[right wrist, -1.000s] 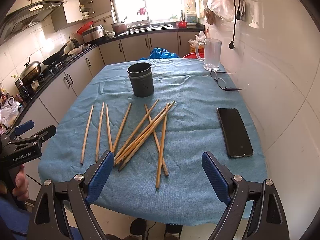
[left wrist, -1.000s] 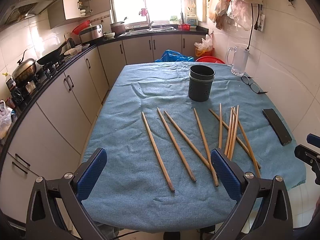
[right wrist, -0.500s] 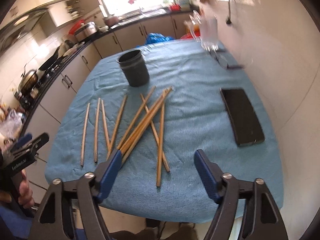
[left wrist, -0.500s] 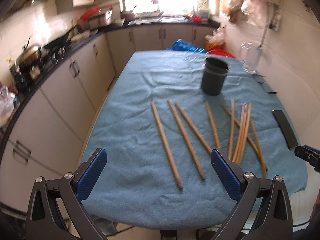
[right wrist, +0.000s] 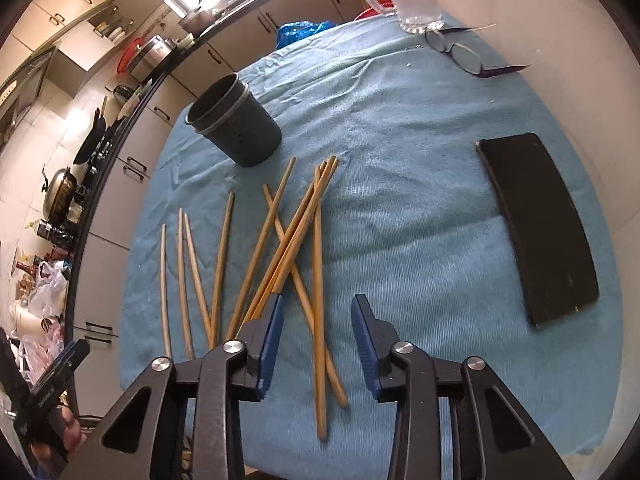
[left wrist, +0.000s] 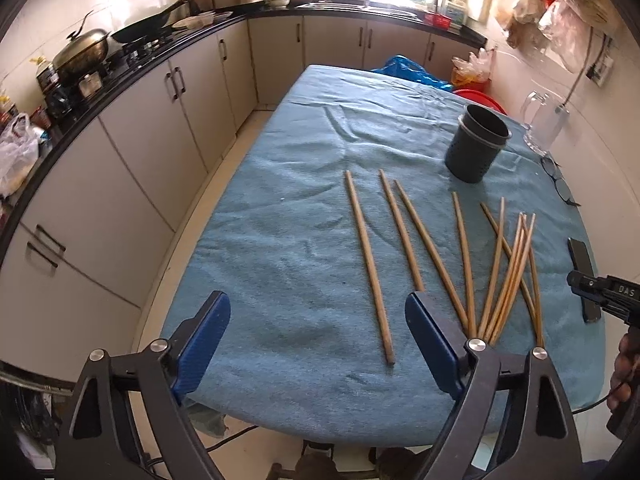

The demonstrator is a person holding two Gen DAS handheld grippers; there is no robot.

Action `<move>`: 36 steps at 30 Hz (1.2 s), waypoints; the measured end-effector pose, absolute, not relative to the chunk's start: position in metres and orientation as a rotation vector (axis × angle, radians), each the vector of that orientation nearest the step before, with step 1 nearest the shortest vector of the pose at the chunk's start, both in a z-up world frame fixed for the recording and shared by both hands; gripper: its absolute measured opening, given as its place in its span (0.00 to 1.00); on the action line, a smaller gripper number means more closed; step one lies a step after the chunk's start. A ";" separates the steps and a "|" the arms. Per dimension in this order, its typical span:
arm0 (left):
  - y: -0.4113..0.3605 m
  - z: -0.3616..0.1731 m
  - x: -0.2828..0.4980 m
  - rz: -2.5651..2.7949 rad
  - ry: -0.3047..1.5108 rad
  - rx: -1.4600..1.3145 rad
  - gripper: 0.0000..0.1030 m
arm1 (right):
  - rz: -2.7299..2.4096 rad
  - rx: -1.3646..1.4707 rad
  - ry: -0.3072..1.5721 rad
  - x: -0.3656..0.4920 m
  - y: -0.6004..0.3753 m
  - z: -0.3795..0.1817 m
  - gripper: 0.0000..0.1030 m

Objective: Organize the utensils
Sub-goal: 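Grasp a wooden chopstick with the right tool while the left tool grasps another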

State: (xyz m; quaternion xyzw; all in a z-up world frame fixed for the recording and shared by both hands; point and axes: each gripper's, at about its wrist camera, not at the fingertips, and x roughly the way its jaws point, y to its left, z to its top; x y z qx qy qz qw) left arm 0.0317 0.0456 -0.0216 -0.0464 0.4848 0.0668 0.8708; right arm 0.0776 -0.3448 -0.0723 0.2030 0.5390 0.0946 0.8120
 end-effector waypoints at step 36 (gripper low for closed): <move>0.034 -0.058 0.127 0.053 1.225 -0.201 0.58 | 0.214 0.313 1.327 0.151 -0.341 -0.129 0.08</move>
